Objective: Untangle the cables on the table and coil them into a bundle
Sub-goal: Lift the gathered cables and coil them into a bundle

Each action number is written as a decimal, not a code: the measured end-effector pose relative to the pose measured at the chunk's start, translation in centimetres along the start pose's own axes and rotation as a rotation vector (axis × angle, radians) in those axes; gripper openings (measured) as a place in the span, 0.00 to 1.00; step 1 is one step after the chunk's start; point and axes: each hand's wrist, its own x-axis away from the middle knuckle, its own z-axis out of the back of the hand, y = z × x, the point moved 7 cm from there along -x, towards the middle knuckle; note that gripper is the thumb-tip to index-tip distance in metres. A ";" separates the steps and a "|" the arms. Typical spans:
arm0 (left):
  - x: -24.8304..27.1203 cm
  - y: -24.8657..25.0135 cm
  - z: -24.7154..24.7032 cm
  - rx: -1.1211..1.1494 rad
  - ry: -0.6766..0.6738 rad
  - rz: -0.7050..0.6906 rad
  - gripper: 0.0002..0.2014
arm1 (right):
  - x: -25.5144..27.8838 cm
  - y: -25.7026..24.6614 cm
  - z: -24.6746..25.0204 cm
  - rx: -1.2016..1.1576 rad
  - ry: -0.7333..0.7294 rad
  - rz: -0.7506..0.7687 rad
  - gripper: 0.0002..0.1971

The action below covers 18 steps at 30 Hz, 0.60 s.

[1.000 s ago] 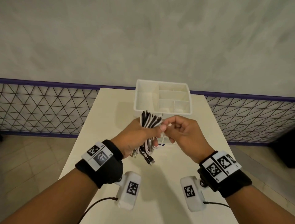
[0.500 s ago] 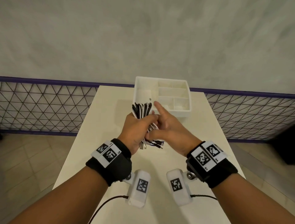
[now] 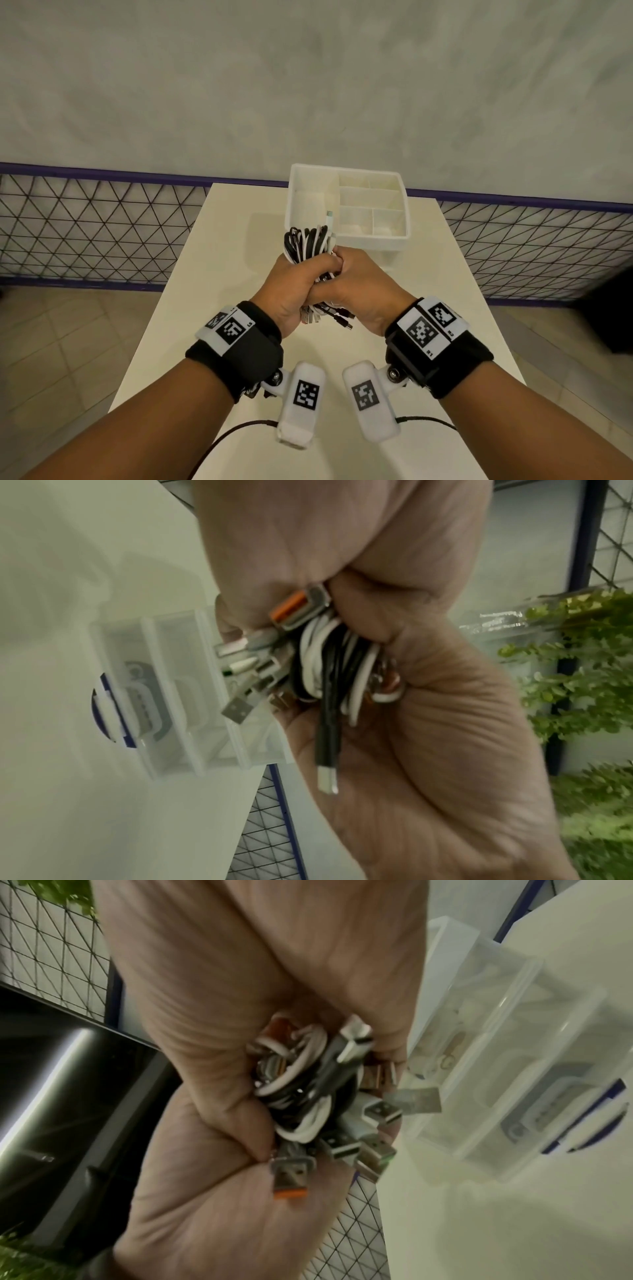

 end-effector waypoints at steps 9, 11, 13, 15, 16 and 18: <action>0.5 1.0 -0.5 -0.014 -0.087 -0.275 0.43 | 0.3 0.1 -0.1 0.041 -0.049 -0.040 0.19; 0.7 1.4 -0.5 0.080 -0.199 -0.281 0.43 | 0.5 0.0 0.1 0.046 -0.087 -0.039 0.19; 0.9 1.3 -0.8 0.150 -0.301 -0.167 0.37 | 0.8 0.3 0.2 0.075 -0.124 -0.049 0.23; 0.8 0.8 -0.9 0.093 -0.281 -0.097 0.27 | 1.2 0.9 0.1 0.100 -0.140 -0.081 0.23; 0.6 0.7 -0.8 0.042 -0.226 -0.093 0.19 | 1.2 1.1 0.0 0.108 -0.136 -0.087 0.21; 0.2 0.8 -0.8 -0.046 -0.105 -0.130 0.08 | 1.2 1.3 0.2 0.125 -0.080 -0.092 0.18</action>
